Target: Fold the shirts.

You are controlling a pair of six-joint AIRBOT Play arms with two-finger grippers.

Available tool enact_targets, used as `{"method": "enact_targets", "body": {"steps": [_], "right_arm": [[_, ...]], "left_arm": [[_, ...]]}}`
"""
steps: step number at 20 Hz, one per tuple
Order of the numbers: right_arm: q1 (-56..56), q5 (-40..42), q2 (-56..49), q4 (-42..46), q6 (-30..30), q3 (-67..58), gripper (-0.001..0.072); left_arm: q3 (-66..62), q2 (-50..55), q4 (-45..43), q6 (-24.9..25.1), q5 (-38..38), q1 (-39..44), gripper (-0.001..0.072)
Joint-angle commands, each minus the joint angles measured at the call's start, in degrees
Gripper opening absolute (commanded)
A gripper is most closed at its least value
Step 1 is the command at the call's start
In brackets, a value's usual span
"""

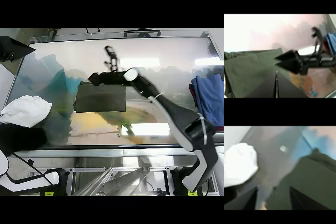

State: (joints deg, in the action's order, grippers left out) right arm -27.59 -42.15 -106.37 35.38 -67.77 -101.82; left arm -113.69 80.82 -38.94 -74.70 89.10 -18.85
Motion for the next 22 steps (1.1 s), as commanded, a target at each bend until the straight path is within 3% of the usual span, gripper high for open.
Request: {"method": "enact_targets", "body": {"steps": [1,7,8,18,19,20,22], "right_arm": [[12.87,-19.47,3.30,16.74,-18.82,0.13,0.0617],[19.65,-22.43,-2.56,16.55,-19.67,6.64,0.0656],[19.21,-22.38,-4.44,15.28,-19.34,6.64,0.0700],[11.43,-15.08,-13.20,-4.76,-11.47,6.58,0.0679],[11.04,-15.13,-13.14,-6.03,-10.67,6.49,0.0462],[10.93,-15.98,-12.81,-8.79,-7.74,6.43,0.0025],[11.28,-16.35,-10.60,-10.97,-6.49,6.43,0.0019]], "left_arm": [[0.04,-0.11,-0.04,0.13,1.22,-0.35,0.0018],[0.04,-0.11,-0.02,0.11,1.95,-0.33,0.0017],[0.04,-0.11,-0.04,0.11,1.95,-0.35,0.0017],[0.04,1.86,-0.02,0.11,2.14,-0.33,0.0018],[0.04,2.25,0.00,0.09,2.36,-0.31,0.0017],[0.04,2.62,0.00,0.04,2.49,-0.28,0.0018],[0.04,2.80,0.00,-0.39,2.80,-0.28,0.0017]]}}
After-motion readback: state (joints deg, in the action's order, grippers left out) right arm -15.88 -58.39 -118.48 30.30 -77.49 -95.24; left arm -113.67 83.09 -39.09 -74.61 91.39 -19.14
